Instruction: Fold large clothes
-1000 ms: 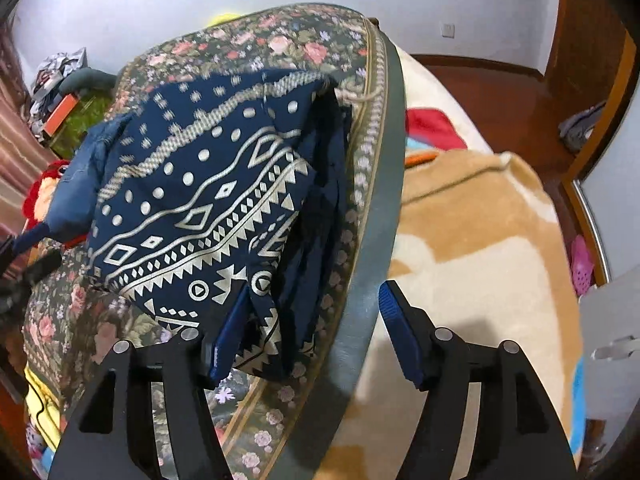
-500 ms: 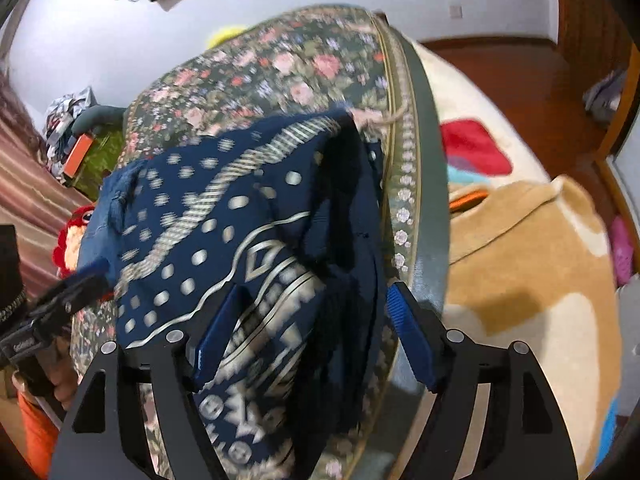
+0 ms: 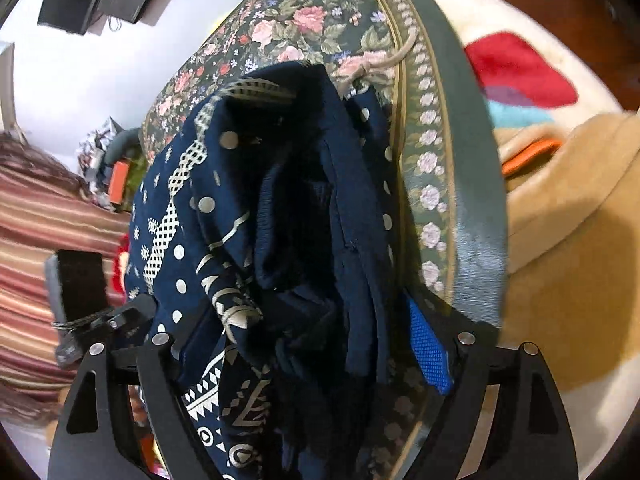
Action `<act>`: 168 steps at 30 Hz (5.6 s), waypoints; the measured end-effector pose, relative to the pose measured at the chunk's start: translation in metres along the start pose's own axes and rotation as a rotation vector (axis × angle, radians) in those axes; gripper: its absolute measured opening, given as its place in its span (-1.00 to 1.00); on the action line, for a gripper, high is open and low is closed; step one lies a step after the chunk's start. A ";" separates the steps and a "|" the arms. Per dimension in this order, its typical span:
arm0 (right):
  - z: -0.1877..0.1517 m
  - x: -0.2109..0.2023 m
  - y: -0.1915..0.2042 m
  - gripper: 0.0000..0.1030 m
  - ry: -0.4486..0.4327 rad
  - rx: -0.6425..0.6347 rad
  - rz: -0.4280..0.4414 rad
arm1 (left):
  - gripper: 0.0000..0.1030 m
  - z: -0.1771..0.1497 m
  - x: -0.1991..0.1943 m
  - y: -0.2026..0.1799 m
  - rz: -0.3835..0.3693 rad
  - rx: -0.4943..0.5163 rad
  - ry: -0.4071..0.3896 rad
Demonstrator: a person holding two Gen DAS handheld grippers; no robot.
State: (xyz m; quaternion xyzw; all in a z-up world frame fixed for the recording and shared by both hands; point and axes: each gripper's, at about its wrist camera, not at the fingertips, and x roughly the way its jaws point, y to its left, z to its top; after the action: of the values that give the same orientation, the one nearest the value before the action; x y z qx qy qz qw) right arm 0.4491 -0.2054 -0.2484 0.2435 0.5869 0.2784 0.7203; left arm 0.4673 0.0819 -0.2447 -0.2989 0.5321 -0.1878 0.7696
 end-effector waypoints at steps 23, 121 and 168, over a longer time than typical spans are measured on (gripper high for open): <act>-0.022 -0.036 0.154 -0.33 -0.102 -0.218 -0.028 | 0.37 -0.027 -0.165 -0.029 0.002 0.046 -0.213; -0.313 -0.136 0.400 0.93 -0.869 -0.833 -0.111 | 0.78 -0.342 -0.454 -0.154 0.628 0.376 -1.156; -0.313 -0.133 0.391 1.00 -0.833 -0.818 -0.133 | 0.97 -0.336 -0.448 -0.134 0.617 0.367 -1.133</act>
State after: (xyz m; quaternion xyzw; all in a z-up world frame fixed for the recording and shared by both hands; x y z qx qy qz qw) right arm 0.0761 -0.0052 0.0499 -0.0029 0.1133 0.3173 0.9415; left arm -0.0042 0.1660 0.0748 -0.0497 0.0663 0.1392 0.9868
